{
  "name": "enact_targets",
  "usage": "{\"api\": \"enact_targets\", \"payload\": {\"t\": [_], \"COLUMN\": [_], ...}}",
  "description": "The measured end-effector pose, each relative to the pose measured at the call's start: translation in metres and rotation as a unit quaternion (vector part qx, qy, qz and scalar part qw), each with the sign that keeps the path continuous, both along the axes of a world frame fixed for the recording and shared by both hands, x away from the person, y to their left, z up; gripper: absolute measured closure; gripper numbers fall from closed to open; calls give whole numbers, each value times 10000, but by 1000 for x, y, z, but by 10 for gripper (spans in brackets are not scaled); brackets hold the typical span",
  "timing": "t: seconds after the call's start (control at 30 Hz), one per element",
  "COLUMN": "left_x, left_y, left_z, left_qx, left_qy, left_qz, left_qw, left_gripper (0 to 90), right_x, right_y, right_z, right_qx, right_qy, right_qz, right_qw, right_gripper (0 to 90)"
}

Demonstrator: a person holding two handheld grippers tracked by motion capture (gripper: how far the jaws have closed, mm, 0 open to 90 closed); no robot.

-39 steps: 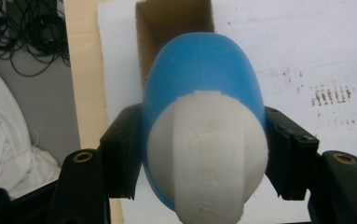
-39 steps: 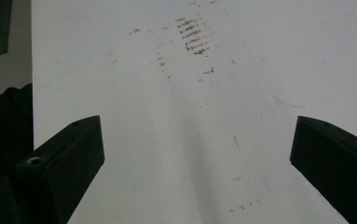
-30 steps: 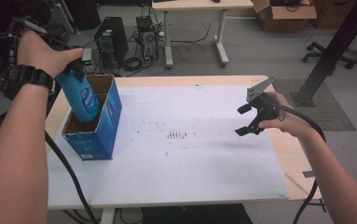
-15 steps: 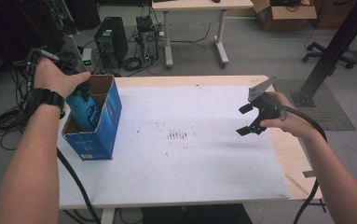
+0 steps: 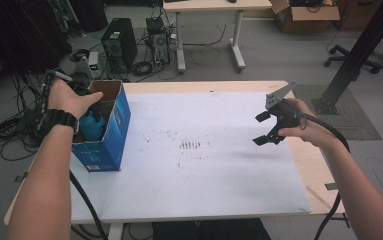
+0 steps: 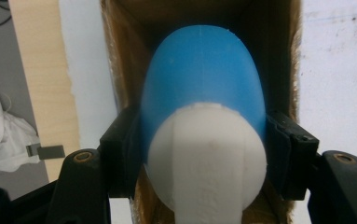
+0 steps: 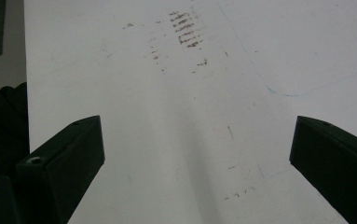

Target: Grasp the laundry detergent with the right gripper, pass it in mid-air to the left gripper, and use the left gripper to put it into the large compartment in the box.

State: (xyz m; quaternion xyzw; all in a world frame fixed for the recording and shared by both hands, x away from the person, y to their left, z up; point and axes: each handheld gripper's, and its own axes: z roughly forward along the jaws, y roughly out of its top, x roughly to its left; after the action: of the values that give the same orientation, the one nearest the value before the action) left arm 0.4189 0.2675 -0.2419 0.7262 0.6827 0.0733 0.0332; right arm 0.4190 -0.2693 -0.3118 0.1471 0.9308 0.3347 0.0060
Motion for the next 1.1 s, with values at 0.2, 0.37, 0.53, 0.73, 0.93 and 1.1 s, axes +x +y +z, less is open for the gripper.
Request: {"api": "enact_targets", "payload": {"t": [0.2,0.37,0.53,0.73,0.93,1.1], "left_x": [0,0,-1,-2,-3,-3], "left_y": [0,-1,-1,1,1,2], "left_z": [-9,-14,-18,-22,-24,-25], "left_qx": [-34,-59,-20,-76,-74,-96], "left_qy": [41,27,57,54,43,38], "left_qz": [-21,-14,-23,-1,-9,-7], "left_qw": [10000,10000,10000,10000,10000,9999], "left_gripper": [380,380,380,380,379,377], "right_x": [-1,-1,-2,-2,-3,-4], "right_y": [0,1,2,2,3,3], "right_z": [2,2,1,2,1,0], "right_qx": [20,35,21,28,31,31], "right_qy": [-24,-25,-20,-34,-20,-16], "right_qz": [-6,-13,12,25,27,29], "right_qw": [10000,10000,10000,10000,10000,10000], "right_gripper": [30,30,31,31,31,30]}}
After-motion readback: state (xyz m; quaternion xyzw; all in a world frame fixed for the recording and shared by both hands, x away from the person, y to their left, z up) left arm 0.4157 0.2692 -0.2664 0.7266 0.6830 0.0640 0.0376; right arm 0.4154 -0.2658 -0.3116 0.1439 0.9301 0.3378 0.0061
